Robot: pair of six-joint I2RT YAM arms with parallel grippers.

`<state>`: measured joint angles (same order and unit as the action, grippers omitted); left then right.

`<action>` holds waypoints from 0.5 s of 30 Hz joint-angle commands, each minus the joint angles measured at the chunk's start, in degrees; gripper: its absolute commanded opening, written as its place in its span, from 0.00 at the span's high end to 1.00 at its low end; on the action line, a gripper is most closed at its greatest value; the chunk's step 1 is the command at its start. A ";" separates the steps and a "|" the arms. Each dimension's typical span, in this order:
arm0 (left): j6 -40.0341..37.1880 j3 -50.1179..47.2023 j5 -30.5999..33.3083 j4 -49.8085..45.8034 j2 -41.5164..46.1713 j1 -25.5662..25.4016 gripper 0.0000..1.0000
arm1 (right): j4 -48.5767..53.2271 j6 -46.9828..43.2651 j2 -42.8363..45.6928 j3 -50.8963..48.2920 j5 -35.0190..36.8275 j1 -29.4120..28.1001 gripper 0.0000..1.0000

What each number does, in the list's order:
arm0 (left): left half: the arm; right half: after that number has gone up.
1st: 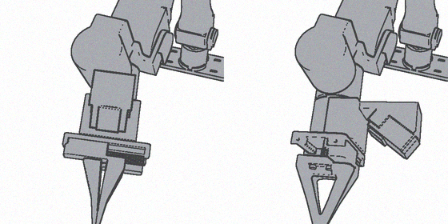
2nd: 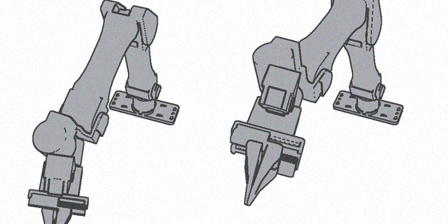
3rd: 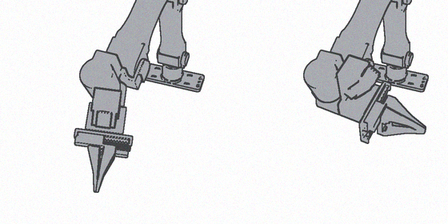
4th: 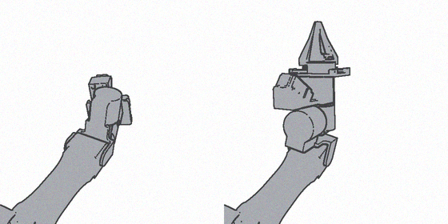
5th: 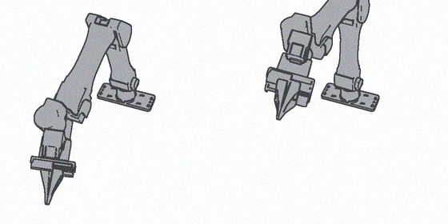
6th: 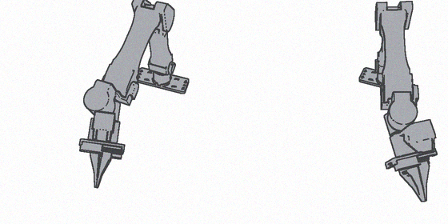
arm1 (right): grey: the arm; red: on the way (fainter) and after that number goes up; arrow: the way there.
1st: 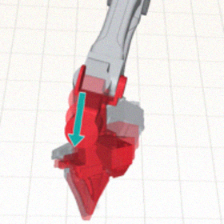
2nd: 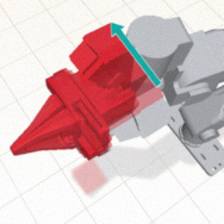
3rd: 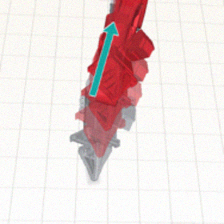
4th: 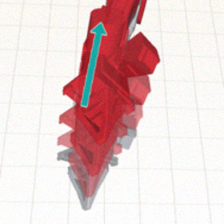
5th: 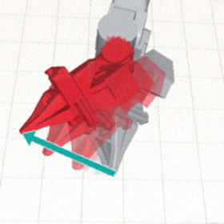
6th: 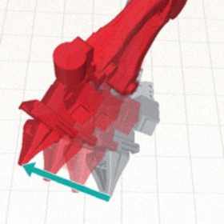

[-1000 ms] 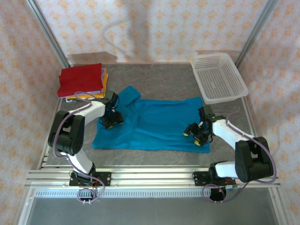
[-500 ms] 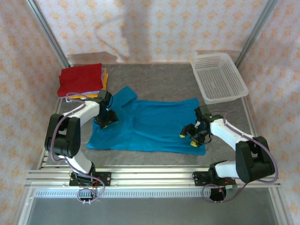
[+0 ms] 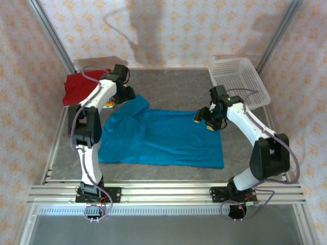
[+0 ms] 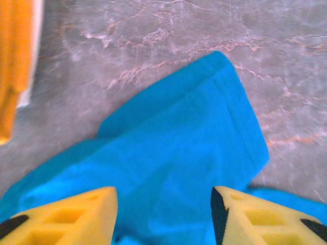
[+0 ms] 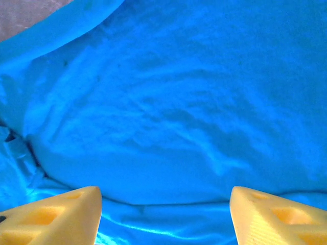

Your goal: Fold and stack the t-shirts

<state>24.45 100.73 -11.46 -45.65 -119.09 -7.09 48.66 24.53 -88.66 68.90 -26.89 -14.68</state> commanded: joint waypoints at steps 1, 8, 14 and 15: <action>-2.12 5.75 1.18 -2.90 -5.03 -1.07 0.48 | 3.89 -3.65 -3.79 4.00 2.81 0.49 0.33; -2.01 20.28 0.88 -4.07 -16.55 -2.79 0.48 | 3.68 -4.50 -8.41 6.94 2.40 1.14 0.34; -2.60 35.15 4.33 -14.02 -27.36 -3.54 0.48 | 3.28 -4.49 -10.14 8.25 1.68 2.25 0.34; -2.80 37.33 4.51 -15.90 -29.01 -3.55 0.49 | 3.48 -4.54 -10.44 8.88 1.68 2.43 0.34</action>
<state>23.18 132.92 -9.82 -52.82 -144.18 -10.74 50.43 20.88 -97.93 75.40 -25.91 -12.91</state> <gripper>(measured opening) 0.517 0.662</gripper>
